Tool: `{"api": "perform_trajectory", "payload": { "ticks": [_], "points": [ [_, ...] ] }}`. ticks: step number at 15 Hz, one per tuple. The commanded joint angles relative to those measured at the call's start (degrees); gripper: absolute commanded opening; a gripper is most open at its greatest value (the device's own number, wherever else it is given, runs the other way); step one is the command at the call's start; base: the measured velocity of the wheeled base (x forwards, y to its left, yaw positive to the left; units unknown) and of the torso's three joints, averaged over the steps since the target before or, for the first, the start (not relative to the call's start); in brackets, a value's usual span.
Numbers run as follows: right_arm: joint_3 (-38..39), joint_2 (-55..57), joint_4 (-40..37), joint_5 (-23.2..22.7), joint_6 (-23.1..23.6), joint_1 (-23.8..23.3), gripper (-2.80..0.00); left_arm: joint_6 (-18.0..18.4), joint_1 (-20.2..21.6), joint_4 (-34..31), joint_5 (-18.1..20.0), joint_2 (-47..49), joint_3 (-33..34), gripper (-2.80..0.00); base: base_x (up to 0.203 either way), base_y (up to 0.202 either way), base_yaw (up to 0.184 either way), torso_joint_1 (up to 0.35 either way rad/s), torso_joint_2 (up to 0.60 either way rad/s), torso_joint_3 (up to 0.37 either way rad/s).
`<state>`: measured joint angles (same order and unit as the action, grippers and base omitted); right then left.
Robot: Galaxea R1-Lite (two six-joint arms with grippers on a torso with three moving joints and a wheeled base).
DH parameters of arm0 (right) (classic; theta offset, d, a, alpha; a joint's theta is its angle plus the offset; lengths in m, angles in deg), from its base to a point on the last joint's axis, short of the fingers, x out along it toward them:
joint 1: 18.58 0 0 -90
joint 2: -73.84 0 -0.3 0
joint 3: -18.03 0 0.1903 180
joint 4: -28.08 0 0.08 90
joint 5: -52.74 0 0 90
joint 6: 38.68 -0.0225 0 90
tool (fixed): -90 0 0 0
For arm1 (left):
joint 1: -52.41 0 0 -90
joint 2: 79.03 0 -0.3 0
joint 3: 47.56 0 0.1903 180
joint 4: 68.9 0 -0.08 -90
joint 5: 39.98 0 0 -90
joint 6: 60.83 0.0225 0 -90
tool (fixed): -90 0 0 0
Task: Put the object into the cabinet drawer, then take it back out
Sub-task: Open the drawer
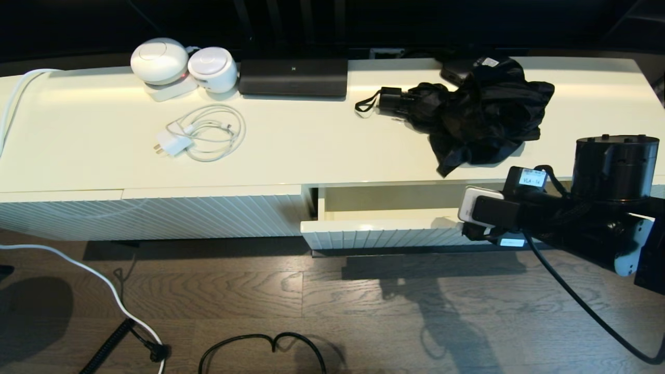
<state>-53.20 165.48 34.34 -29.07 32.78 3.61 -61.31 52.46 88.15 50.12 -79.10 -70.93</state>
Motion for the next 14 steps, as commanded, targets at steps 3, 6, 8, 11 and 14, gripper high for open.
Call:
{"api": "perform_trajectory", "payload": {
  "ticks": [3,6,8,11,14],
  "points": [
    [0.2,1.5,2.7,-0.8,2.7,-0.4,-2.80,0.0,0.0,0.0,0.0,-0.1,0.0,-2.80,0.000,0.000,0.000,0.000,0.00,0.000],
    [0.0,2.1,2.7,-1.5,3.3,-0.8,-2.80,0.0,0.0,0.0,0.0,-0.1,0.0,-2.80,0.000,0.000,0.000,0.000,0.00,0.000],
    [0.0,2.5,2.7,-1.5,3.3,-0.8,-2.80,0.0,0.0,0.0,0.0,-0.1,0.0,-2.80,0.000,0.000,0.000,0.000,0.00,0.000],
    [0.0,2.7,2.6,-1.9,4.3,-1.1,-2.80,0.0,0.0,0.0,0.0,-0.1,0.0,-2.80,0.000,0.000,0.000,0.000,0.00,0.000],
    [0.0,2.5,2.1,-1.9,4.5,-1.5,-2.80,0.0,0.1,0.0,0.0,-0.1,0.0,-2.80,0.000,0.000,0.000,0.000,0.00,0.000]
  ]
}}
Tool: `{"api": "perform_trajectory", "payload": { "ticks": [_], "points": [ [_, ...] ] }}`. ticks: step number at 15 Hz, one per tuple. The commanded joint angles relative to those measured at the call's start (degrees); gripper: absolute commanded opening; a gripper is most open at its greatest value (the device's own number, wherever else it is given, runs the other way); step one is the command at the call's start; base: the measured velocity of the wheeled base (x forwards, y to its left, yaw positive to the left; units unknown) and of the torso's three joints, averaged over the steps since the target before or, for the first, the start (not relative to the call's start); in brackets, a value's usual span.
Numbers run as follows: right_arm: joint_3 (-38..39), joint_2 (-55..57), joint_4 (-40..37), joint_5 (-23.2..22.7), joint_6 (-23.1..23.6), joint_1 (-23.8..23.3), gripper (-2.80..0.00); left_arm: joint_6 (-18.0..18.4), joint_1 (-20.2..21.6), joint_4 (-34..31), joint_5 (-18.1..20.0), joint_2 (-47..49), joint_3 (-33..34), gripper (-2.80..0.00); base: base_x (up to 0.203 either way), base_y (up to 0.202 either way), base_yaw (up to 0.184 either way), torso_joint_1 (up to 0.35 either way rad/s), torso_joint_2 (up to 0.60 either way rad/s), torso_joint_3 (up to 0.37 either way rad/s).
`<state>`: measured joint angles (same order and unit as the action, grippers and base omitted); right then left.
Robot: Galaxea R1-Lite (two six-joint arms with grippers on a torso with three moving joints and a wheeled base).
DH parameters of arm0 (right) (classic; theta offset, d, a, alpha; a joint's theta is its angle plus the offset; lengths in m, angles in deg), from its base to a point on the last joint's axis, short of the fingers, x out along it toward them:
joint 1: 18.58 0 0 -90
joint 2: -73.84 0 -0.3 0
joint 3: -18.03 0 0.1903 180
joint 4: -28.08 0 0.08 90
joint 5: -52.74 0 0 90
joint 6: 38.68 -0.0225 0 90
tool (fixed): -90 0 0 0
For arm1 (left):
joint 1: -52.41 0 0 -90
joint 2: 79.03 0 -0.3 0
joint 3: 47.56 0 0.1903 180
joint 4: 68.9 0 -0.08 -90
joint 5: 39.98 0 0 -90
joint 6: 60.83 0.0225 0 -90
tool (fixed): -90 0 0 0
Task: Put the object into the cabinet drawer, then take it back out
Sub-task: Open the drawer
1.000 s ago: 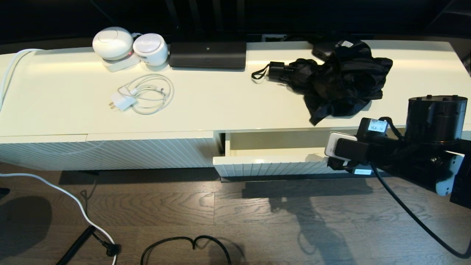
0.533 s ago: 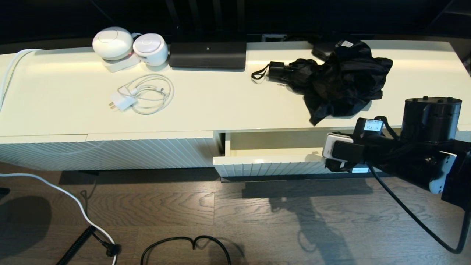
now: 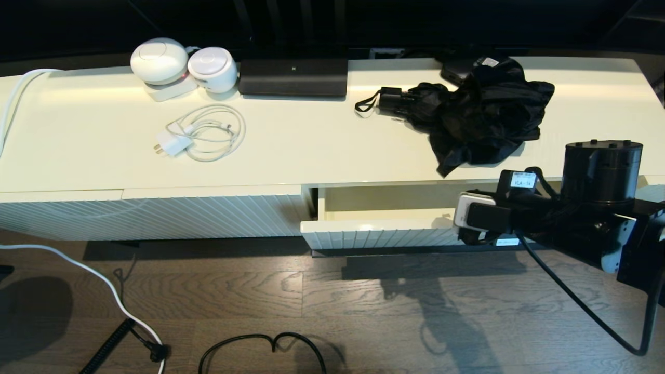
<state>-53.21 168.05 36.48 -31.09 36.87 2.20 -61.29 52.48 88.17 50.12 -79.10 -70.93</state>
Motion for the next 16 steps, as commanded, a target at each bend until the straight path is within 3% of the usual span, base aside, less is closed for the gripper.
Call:
{"api": "perform_trajectory", "payload": {
  "ticks": [1,8,16],
  "points": [
    [0.0,-0.4,-0.3,0.1,0.5,0.0,-2.80,-0.1,0.0,0.0,0.0,-0.1,0.0,-2.80,0.000,0.000,0.000,0.000,0.00,0.000],
    [1.2,-4.3,-8.8,0.2,1.6,0.4,-2.80,0.0,0.1,0.0,0.0,-0.1,0.0,-2.80,0.000,0.000,0.000,0.000,0.00,0.000],
    [7.1,-5.6,-9.0,0.2,1.3,2.0,-2.80,-0.1,0.0,0.0,0.0,-0.1,-0.1,-2.80,0.000,0.000,0.000,0.000,0.00,0.000]
  ]
}}
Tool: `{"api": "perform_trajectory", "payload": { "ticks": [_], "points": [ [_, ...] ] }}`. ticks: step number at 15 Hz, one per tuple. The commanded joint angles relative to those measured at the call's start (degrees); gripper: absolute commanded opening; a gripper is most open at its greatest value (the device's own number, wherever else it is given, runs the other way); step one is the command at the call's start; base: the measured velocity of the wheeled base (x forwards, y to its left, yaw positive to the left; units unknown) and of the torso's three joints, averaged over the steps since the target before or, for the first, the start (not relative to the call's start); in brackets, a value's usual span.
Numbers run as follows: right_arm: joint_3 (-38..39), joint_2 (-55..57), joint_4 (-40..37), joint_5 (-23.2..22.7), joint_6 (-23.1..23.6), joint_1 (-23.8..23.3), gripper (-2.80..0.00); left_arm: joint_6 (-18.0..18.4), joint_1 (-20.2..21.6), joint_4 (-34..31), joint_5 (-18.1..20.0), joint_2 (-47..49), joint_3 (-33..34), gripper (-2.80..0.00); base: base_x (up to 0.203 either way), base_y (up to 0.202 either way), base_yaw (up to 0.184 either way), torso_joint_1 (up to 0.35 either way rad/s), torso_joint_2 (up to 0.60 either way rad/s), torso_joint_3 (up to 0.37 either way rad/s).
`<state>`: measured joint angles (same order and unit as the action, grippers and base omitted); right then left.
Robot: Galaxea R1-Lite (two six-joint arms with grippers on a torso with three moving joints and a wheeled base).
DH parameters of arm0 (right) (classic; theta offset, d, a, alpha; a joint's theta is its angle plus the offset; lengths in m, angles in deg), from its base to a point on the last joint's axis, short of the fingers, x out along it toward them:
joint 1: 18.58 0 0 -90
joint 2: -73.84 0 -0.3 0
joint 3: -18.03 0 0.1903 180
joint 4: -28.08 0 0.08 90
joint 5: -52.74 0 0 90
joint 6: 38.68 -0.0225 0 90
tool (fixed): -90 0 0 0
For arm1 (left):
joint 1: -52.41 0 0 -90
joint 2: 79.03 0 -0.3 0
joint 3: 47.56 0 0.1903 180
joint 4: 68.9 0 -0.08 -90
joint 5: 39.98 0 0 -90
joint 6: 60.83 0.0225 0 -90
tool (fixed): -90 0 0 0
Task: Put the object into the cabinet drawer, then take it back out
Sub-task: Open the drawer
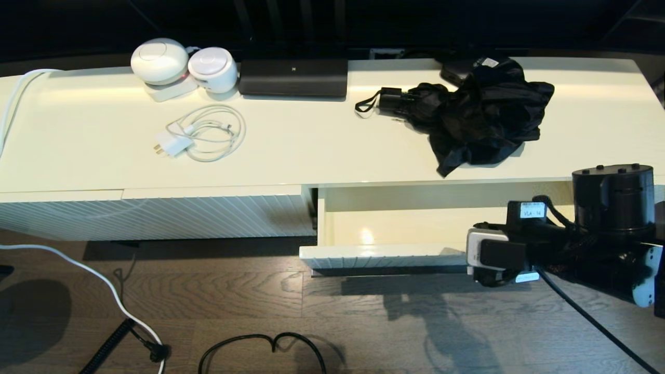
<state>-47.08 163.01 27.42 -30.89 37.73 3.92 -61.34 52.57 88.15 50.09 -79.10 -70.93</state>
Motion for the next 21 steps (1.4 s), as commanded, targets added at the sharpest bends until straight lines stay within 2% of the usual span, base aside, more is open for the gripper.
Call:
{"api": "perform_trajectory", "payload": {
  "ticks": [1,7,21],
  "points": [
    [1.7,-1.1,0.0,0.1,0.3,0.3,-2.80,0.0,0.0,0.0,0.0,-0.1,0.0,-2.80,0.000,0.000,0.000,0.000,0.00,0.000],
    [5.6,-5.7,-2.7,0.1,0.1,0.6,-2.80,0.0,-0.1,0.0,0.0,-0.1,0.0,-2.80,0.000,0.000,0.000,0.000,0.00,0.000],
    [15.1,-10.0,-2.8,0.1,-0.8,2.9,-2.80,0.0,0.0,0.0,0.0,-0.1,0.0,-2.80,0.000,0.000,0.000,0.000,0.00,0.000]
  ]
}}
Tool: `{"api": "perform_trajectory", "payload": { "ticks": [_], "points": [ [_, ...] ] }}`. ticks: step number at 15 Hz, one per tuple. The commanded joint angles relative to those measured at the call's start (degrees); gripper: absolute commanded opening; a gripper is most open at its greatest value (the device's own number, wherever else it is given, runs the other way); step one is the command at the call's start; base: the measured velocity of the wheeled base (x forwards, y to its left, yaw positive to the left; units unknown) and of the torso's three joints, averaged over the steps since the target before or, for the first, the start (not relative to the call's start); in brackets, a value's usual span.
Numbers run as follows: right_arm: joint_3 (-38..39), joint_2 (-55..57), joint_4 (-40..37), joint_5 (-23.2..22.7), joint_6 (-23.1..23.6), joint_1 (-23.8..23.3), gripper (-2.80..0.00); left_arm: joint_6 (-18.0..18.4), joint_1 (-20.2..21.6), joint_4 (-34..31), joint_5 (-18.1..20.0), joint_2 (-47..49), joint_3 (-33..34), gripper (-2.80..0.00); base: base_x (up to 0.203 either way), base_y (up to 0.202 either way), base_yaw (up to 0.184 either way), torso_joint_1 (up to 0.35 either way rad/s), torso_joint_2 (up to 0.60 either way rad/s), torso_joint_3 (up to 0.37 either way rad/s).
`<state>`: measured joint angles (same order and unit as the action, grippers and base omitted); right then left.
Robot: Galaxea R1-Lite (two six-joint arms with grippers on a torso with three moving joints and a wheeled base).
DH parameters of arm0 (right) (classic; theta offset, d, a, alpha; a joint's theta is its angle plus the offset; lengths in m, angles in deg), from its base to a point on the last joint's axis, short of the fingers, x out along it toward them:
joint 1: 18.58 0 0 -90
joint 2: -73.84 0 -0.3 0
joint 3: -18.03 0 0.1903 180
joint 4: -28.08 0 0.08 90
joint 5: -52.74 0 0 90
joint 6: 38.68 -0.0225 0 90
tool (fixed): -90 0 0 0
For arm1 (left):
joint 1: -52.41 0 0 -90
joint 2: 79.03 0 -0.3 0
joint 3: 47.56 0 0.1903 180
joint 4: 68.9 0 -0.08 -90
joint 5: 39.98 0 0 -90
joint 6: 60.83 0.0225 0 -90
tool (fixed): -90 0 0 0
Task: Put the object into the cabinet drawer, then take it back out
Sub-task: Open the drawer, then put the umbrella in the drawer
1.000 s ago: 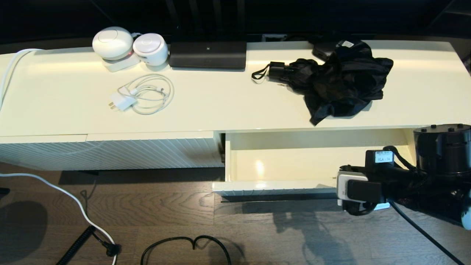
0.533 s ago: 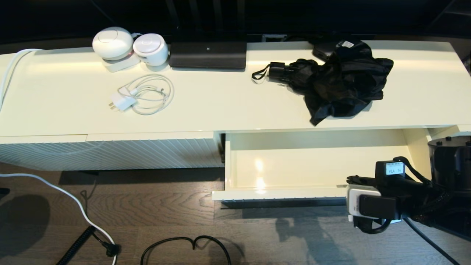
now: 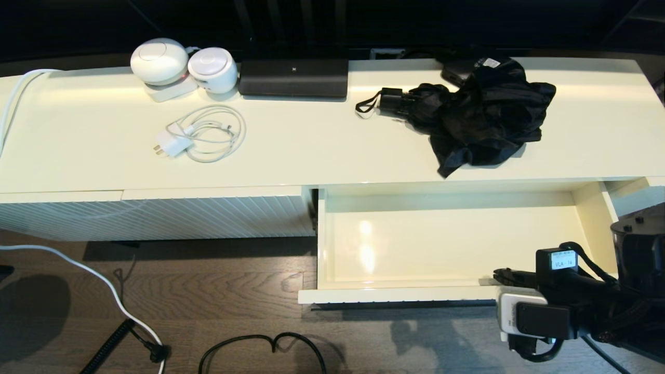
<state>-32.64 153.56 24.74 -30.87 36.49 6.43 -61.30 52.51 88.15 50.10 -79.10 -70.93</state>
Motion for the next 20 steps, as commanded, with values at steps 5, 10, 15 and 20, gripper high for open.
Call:
{"api": "perform_trajectory", "payload": {
  "ticks": [5,10,15,20],
  "points": [
    [2.5,-2.2,-0.3,-0.1,0.4,0.4,-2.80,-0.1,0.0,0.0,0.0,-0.1,0.0,-2.80,0.000,0.000,0.000,0.000,0.00,0.000],
    [3.0,-3.9,-0.8,-0.1,0.4,0.4,-2.80,0.0,0.0,0.0,0.0,-0.1,0.0,-2.80,0.000,0.000,0.000,0.000,0.00,0.000],
    [0.5,-8.1,-0.8,0.0,0.2,0.3,-2.80,0.0,0.1,0.0,0.0,-0.1,0.0,-2.80,0.000,0.000,0.000,0.000,0.00,0.000],
    [-6.8,-14.4,-3.6,0.7,-1.2,-0.7,-2.80,-0.1,0.0,0.0,0.0,-0.1,0.0,-2.80,0.000,0.000,0.000,0.000,0.00,0.000]
  ]
}}
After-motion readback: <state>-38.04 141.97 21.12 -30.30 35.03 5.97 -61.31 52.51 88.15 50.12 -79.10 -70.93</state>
